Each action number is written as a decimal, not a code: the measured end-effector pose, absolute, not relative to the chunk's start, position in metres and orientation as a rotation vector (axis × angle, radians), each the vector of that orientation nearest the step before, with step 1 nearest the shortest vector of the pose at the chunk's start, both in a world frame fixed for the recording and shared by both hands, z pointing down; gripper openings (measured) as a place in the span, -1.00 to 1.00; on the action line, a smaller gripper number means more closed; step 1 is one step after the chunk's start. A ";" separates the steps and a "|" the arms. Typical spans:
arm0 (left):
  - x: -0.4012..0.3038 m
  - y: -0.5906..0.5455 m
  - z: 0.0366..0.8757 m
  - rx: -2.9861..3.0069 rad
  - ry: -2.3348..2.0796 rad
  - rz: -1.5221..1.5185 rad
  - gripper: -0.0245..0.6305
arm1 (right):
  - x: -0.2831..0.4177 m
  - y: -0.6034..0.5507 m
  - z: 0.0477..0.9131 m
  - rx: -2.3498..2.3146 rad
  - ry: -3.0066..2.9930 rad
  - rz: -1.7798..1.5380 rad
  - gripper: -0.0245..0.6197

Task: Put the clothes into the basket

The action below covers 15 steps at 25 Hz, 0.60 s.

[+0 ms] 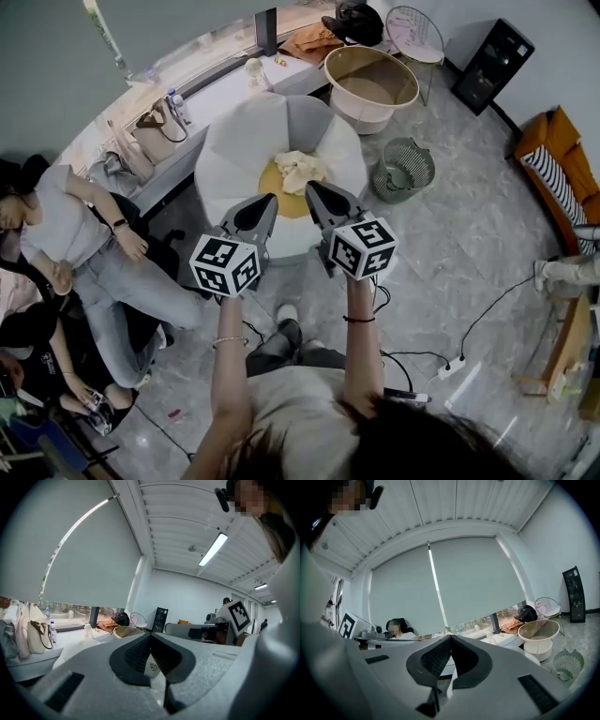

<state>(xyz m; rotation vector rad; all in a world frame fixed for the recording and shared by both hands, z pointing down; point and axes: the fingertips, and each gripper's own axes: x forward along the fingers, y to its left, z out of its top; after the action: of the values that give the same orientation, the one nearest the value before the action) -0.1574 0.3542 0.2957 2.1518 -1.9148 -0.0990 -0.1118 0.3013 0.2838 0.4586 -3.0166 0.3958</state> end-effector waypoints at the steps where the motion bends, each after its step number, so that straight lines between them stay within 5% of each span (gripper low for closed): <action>1: -0.160 0.350 0.296 2.153 -1.909 -0.101 -0.89 | -0.114 0.298 0.283 0.468 -3.020 0.411 -0.90; 15: -0.176 0.309 0.309 2.143 -1.840 -0.157 -0.89 | -0.117 0.254 0.285 0.534 -3.045 0.522 -0.90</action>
<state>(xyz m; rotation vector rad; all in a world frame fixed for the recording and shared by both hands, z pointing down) -0.1762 0.3094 0.3090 2.1431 -1.8403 -0.1574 -0.1173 0.2543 0.2852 0.5341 -3.0445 0.5216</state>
